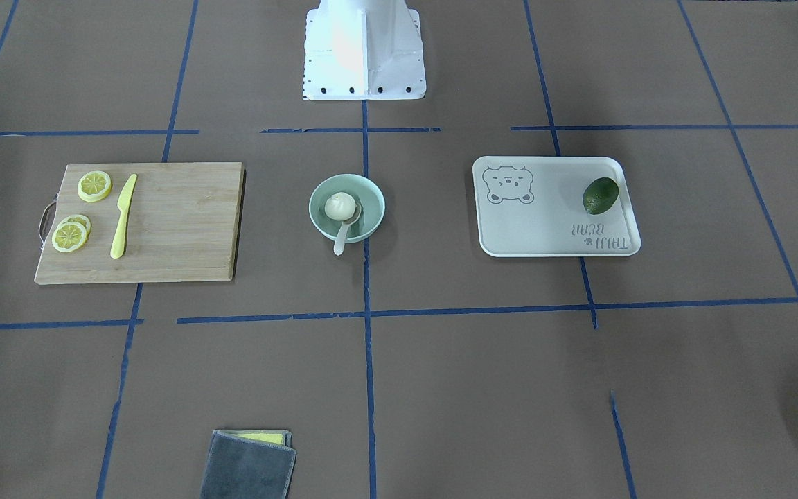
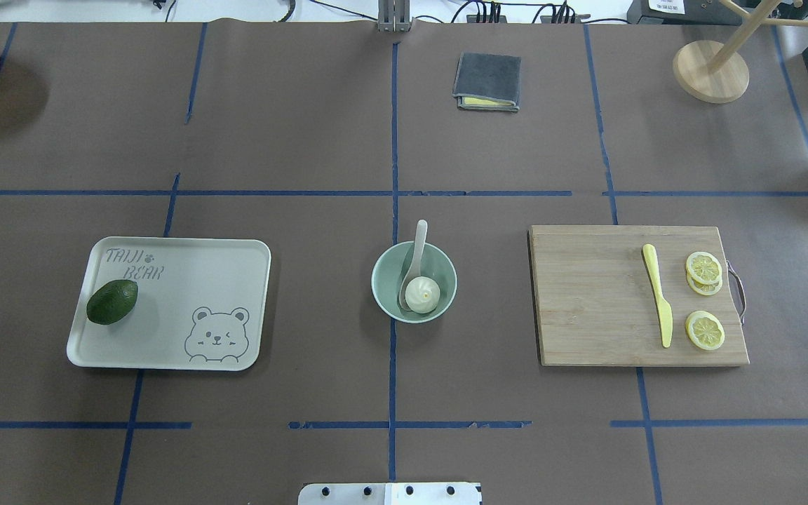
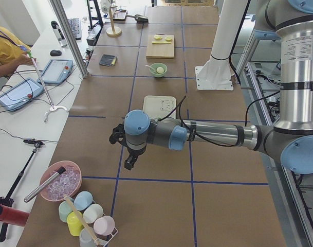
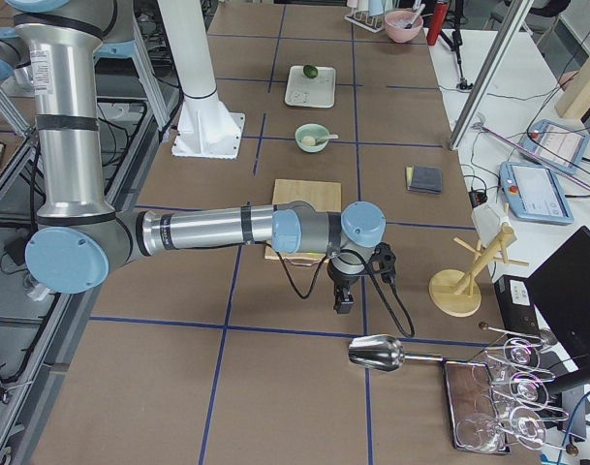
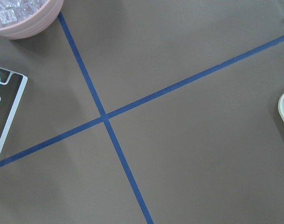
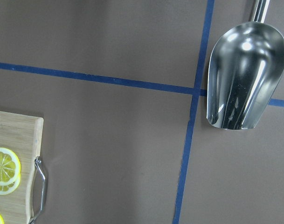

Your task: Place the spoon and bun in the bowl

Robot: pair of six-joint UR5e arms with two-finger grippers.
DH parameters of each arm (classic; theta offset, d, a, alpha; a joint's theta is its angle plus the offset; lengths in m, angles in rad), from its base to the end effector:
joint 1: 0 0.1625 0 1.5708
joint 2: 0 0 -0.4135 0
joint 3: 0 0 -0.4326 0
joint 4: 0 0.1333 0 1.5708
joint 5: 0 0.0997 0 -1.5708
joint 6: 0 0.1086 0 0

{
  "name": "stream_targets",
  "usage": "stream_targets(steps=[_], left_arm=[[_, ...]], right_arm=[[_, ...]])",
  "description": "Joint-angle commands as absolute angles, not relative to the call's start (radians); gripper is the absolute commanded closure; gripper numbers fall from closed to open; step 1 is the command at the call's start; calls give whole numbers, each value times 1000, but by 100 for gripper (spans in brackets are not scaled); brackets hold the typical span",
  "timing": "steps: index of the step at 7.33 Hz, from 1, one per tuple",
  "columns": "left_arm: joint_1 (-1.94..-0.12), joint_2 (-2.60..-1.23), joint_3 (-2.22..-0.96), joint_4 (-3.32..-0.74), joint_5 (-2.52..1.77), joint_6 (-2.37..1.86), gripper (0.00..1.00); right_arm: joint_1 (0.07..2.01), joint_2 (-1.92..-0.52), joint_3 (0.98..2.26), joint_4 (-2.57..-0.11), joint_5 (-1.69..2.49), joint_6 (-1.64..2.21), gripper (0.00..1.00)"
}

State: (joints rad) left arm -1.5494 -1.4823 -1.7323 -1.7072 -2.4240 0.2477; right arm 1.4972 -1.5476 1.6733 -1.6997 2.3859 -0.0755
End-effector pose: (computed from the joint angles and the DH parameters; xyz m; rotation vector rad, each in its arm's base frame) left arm -0.0406 -0.5083 0.5920 0.2927 0.8264 0.3411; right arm 0.0145 -0.5408 0.5964 -0.0023 -0.8158 -0.1394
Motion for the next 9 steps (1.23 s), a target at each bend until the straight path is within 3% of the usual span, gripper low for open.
stream_targets(steps=[1,9], left_arm=[[-1549,-1480,-1714,-1698,-2422,247,0],[-1551,-1489,-1723,-1620,-2372,66,0]], right_arm=[[1497,-1549,1671,-1700,2385,-77,0],[1497,-1560,1667,-1671,2324,-77,0]])
